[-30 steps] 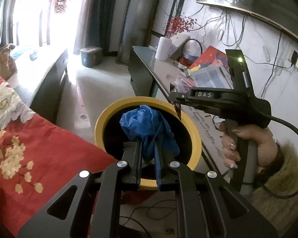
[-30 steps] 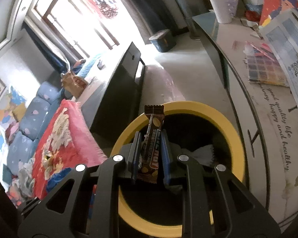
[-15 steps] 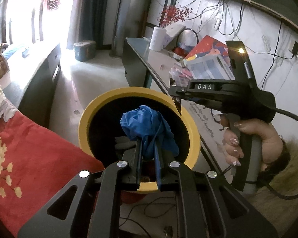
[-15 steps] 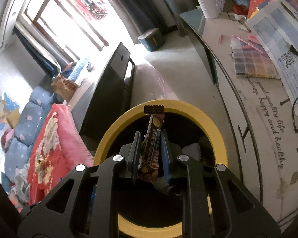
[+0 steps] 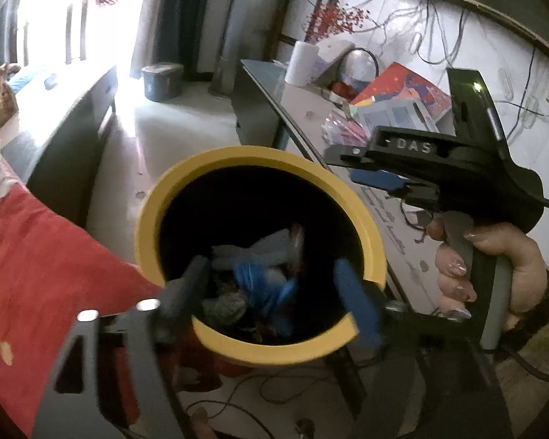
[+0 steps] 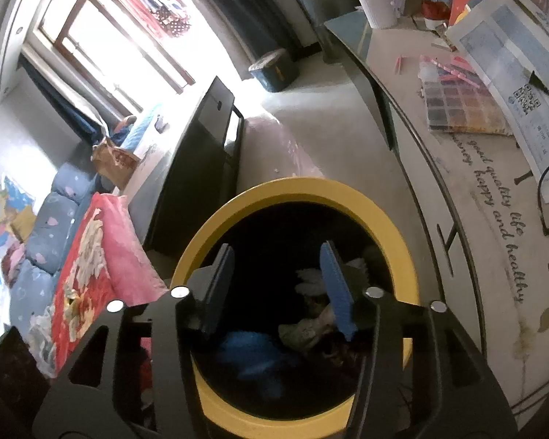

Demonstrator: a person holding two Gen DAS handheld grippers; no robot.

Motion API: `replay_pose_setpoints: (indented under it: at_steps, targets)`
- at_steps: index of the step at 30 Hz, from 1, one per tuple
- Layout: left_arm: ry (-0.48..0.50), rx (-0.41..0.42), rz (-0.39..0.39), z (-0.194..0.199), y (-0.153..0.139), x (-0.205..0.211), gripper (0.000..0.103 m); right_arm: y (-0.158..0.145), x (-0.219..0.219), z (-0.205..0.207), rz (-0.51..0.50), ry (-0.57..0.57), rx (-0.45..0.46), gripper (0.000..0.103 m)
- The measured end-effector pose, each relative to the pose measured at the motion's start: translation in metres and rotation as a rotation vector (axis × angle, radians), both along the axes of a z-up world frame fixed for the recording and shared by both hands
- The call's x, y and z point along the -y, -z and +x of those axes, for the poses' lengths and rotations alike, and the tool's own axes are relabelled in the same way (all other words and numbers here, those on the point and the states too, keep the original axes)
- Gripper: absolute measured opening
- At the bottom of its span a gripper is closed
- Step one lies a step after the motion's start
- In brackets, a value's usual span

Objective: Collect trash
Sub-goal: 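Open the left gripper over the bin while the right gripper releases the chocolate bar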

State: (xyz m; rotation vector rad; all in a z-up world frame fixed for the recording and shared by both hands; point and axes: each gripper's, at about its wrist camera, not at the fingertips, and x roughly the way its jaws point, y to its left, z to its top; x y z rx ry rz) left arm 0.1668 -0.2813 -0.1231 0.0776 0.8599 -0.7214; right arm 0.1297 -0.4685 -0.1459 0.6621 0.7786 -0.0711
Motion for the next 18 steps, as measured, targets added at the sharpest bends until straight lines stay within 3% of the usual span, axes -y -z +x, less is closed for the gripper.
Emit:
replay_pose_setpoints:
  at_steps: [1, 6, 18]
  targets:
    - [-0.011, 0.012, 0.002, 0.0, -0.002, -0.002, 0.093, -0.001, 0.0, -0.001, 0.0, 0.005, 0.004, 0.053]
    - [-0.078, 0.051, -0.005, -0.002, -0.014, -0.022, 0.096, -0.006, -0.002, -0.003, -0.012, 0.012, 0.024, 0.06]
    - [-0.214, 0.138, -0.044, -0.009, -0.046, -0.075, 0.096, -0.034, -0.031, -0.007, -0.041, -0.057, 0.1, 0.061]
